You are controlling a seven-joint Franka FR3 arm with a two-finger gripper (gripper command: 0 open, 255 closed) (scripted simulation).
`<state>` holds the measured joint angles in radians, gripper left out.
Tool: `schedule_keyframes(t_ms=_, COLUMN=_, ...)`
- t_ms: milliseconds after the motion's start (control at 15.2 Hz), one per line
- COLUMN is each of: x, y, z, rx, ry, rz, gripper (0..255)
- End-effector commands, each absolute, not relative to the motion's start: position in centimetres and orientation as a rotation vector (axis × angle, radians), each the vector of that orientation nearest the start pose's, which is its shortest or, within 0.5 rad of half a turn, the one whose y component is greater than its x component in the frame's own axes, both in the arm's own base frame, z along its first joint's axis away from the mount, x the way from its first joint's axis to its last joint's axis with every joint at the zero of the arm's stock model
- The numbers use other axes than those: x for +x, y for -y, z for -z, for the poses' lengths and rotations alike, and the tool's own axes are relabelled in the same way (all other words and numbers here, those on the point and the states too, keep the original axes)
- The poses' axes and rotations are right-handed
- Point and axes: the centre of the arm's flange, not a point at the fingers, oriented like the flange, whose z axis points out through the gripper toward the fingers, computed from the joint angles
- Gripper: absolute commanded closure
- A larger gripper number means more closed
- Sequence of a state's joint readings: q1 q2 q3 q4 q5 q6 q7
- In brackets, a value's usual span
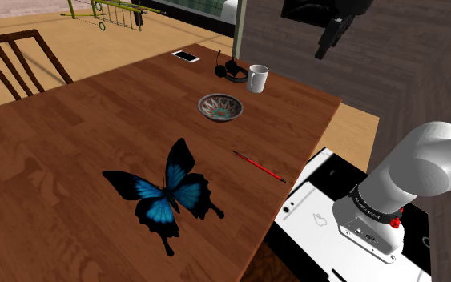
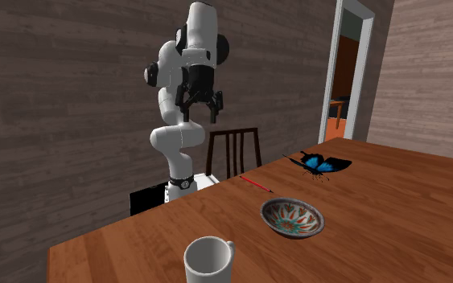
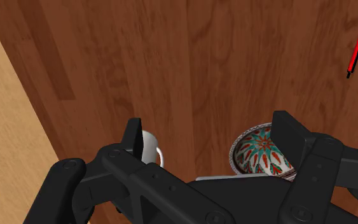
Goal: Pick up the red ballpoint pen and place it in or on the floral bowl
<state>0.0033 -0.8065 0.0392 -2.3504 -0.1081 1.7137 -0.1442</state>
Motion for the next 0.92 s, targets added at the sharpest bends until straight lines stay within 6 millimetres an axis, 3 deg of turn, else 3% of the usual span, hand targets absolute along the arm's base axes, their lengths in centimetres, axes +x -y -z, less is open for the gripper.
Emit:
schedule_keyframes(t_ms=0, x=31.5, y=-0.7, z=-61.4, rx=-3.263, ry=0.3, rz=0.265, gripper=0)
schedule_keyframes(t_ms=858, x=34.4, y=-12.3, z=-49.9, rx=-3.212, ry=0.329, rz=0.168, gripper=0)
